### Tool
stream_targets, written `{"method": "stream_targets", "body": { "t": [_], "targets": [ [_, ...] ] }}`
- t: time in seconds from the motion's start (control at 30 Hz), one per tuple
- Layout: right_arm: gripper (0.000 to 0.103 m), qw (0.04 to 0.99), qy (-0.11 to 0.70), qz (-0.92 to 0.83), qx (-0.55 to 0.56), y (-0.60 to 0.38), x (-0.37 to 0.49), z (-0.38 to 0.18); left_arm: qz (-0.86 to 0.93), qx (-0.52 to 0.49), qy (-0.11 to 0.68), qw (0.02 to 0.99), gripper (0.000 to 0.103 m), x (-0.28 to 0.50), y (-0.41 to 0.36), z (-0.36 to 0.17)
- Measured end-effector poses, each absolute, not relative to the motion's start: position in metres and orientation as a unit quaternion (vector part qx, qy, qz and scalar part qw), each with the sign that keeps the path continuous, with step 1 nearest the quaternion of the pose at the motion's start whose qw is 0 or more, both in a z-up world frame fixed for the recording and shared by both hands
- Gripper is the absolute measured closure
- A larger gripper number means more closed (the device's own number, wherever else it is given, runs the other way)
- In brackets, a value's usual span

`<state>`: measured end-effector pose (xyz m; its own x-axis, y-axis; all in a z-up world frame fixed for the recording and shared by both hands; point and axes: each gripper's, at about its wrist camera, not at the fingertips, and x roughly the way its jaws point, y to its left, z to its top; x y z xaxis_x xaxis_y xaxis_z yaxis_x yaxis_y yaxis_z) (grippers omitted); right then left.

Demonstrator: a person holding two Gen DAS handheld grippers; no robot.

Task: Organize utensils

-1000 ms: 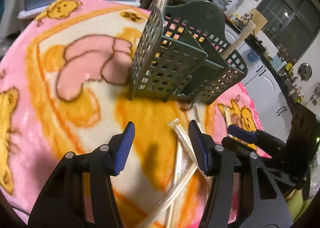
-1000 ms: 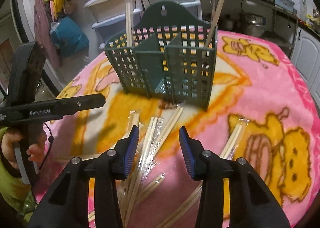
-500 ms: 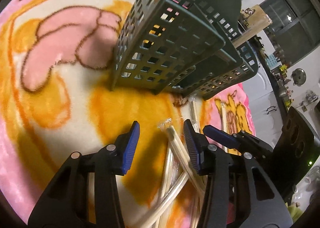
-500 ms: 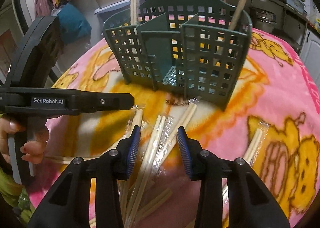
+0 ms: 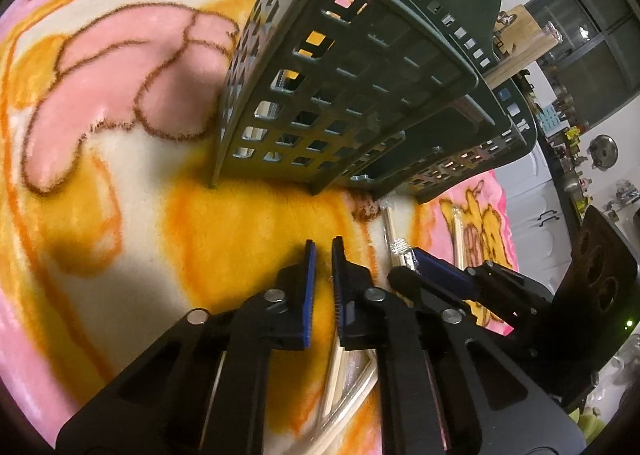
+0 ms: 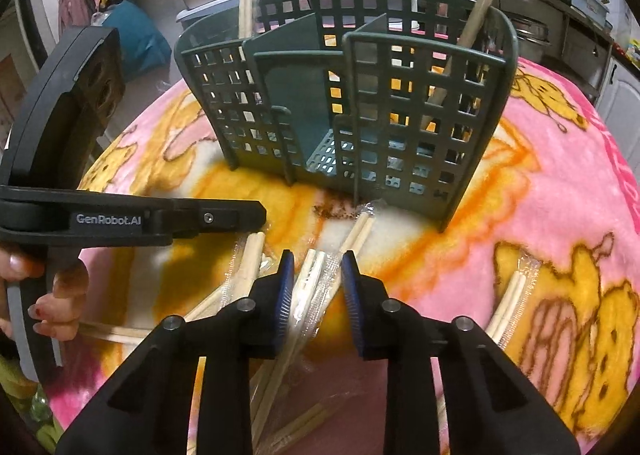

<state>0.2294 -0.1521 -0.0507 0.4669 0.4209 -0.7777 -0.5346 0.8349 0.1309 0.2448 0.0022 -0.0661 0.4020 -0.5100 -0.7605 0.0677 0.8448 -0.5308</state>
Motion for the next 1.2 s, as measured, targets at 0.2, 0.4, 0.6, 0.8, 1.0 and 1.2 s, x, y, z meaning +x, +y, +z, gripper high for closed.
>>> {"method": "stream_targets", "body": {
  "t": [0.2, 0.4, 0.6, 0.8, 1.0, 1.2],
  "targets": [
    [0.092, 0.856, 0.430, 0.284, -0.035, -0.166, 0.228, -0.043, -0.186, -0.211, 0.500, 0.819, 0.103, 0.242, 0.000, -0.054],
    [0.094, 0.868, 0.407, 0.283, -0.011, -0.184, 0.222, -0.022, -0.199, -0.210, 0.480, 0.828, 0.103, 0.234, 0.000, -0.036],
    [0.095, 0.882, 0.384, 0.273, 0.009, -0.200, 0.216, -0.004, -0.207, -0.209, 0.454, 0.841, 0.103, 0.223, -0.003, -0.015],
    [0.096, 0.893, 0.361, 0.266, 0.031, -0.217, 0.211, 0.015, -0.221, -0.200, 0.420, 0.857, 0.103, 0.212, -0.009, 0.016],
    [0.097, 0.903, 0.332, 0.270, 0.042, -0.224, 0.204, 0.037, -0.235, -0.192, 0.384, 0.872, 0.103, 0.203, -0.013, 0.048],
    [0.098, 0.912, 0.300, 0.275, 0.049, -0.230, 0.195, 0.058, -0.247, -0.186, 0.357, 0.882, 0.103, 0.197, -0.013, 0.072]
  ]
}}
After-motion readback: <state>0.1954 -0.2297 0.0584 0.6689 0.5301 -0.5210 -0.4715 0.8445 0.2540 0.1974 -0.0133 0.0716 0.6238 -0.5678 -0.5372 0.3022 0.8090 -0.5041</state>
